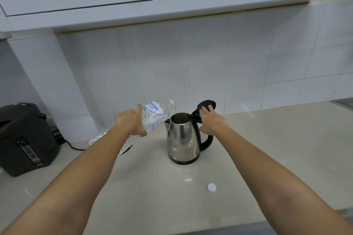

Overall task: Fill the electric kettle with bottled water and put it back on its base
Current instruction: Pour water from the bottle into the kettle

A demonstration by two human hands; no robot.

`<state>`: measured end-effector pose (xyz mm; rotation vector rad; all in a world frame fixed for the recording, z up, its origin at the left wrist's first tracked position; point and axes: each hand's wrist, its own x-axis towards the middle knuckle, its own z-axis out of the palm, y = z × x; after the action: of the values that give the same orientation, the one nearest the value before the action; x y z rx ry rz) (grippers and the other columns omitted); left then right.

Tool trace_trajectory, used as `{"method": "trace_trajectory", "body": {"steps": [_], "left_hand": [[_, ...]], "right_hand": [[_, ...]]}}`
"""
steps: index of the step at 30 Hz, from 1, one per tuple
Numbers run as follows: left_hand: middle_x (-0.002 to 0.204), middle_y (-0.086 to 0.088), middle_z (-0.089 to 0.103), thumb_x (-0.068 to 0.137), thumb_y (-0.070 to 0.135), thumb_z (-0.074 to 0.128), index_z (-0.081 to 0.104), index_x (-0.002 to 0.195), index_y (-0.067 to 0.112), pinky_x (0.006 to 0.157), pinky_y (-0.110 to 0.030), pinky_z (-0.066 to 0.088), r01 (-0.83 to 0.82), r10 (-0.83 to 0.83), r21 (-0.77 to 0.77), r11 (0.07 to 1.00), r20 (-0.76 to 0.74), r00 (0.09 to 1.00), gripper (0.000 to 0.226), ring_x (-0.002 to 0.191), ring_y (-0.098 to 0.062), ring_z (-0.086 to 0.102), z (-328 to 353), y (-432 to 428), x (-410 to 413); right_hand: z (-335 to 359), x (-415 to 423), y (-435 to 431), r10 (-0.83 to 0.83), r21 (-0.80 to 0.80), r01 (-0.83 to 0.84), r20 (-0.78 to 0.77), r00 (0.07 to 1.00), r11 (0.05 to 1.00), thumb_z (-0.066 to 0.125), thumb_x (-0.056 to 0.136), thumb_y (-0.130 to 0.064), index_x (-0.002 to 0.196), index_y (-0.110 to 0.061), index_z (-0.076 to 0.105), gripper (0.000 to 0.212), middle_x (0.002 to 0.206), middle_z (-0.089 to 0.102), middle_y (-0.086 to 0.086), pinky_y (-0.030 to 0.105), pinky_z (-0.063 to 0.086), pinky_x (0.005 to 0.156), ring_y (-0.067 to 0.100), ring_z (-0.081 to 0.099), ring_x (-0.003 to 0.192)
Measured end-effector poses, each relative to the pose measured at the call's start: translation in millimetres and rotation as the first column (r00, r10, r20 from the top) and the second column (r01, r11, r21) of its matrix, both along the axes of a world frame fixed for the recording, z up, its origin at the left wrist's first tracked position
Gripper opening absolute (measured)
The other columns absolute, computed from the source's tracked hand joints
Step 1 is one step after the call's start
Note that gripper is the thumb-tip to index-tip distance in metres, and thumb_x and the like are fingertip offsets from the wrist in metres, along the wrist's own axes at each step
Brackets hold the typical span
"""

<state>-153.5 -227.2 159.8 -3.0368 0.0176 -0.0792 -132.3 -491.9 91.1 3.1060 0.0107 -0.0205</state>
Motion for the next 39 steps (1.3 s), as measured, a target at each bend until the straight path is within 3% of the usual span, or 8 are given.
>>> {"method": "trace_trajectory", "body": {"steps": [39], "left_hand": [[0.09, -0.004, 0.051, 0.063, 0.036, 0.08, 0.036, 0.118, 0.015, 0.064, -0.031, 0.044, -0.017, 0.017, -0.003, 1.0, -0.011, 1.0, 0.074, 0.081, -0.027, 0.053, -4.5, -0.9, -0.9]], "right_hand": [[1.3, -1.4, 0.4, -0.001, -0.017, 0.001, -0.017, 1.0, 1.0, 0.046, 0.096, -0.025, 0.155, -0.01, 0.006, 0.072, 0.164, 0.0, -0.001, 0.045, 0.039, 0.109, 0.025, -0.007, 0.151]]}}
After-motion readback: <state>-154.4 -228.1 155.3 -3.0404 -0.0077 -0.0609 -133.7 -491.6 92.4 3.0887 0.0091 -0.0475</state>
